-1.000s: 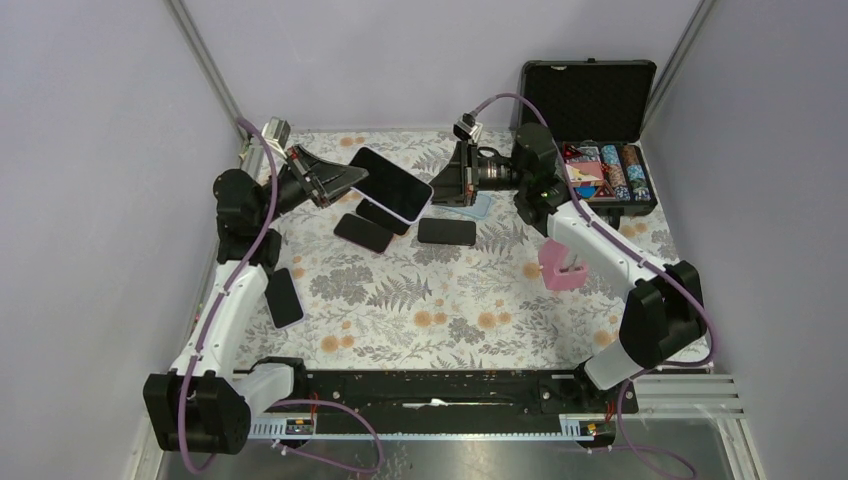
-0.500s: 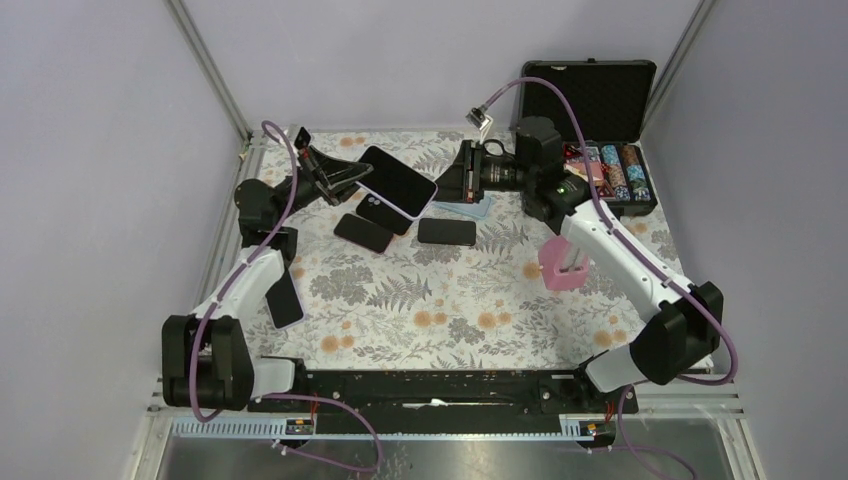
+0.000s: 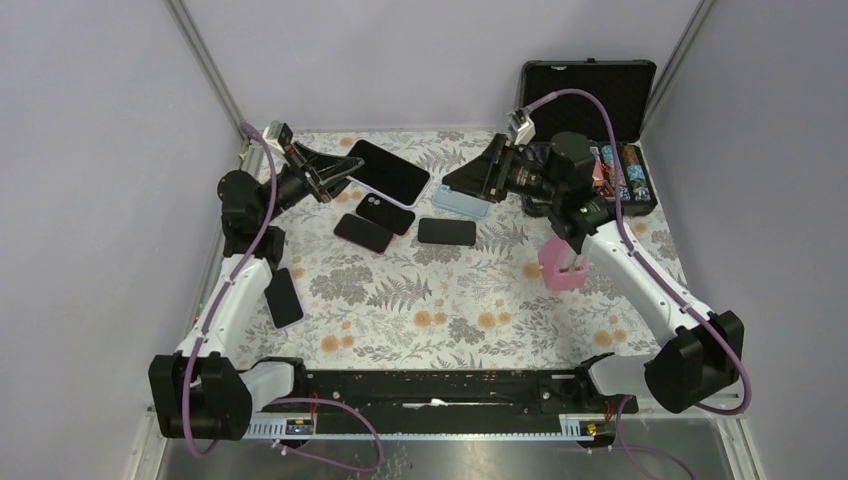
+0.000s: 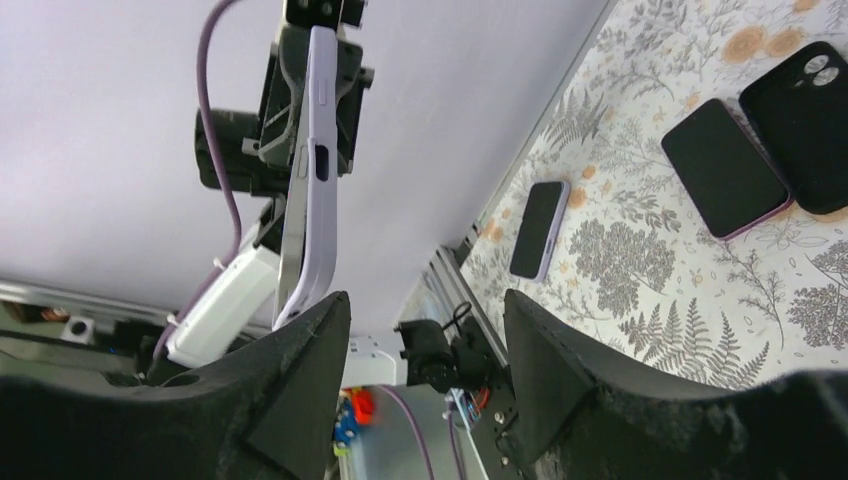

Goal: Take the phone out of the phone case
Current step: Remove the phone case from the phone.

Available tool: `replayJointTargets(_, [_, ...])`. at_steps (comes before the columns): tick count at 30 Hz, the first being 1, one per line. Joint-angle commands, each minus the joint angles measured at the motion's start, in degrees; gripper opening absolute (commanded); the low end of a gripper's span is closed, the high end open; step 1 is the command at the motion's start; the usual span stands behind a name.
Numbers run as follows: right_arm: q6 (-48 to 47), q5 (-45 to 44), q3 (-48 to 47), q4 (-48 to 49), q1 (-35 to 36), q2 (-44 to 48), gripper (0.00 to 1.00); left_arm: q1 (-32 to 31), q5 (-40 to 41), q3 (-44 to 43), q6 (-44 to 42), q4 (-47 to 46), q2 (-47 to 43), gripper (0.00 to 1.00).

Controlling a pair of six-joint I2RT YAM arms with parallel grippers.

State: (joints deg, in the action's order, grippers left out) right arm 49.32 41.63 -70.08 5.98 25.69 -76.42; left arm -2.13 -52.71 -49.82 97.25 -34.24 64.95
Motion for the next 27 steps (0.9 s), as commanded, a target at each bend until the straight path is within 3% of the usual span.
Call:
replayJointTargets(1, [12.15,1.70,5.20,17.42,-2.81,3.03,0.65,1.25,5.64,-4.69,0.61,-1.42,-2.59,0.00])
replayJointTargets(12, [20.17,-1.71,8.69,30.90,0.29,4.30,0.70,1.18,10.31,-5.52,-2.65,6.93,-4.97,0.00])
replayJointTargets(19, [18.91,-11.54,6.64,25.34,10.42,2.20,0.74,1.14,13.54,-5.20,0.55,7.23,-6.51,0.00])
replayJointTargets(22, [18.93,-13.25,5.66,27.88,12.64,0.39,0.75,1.07,13.97,-5.76,0.66,9.07,-7.23,0.00])
replayJointTargets(27, [18.05,-15.10,4.86,32.13,13.89,-2.34,0.64,1.03,14.60,-5.94,2.08,9.83,-7.83,0.00])
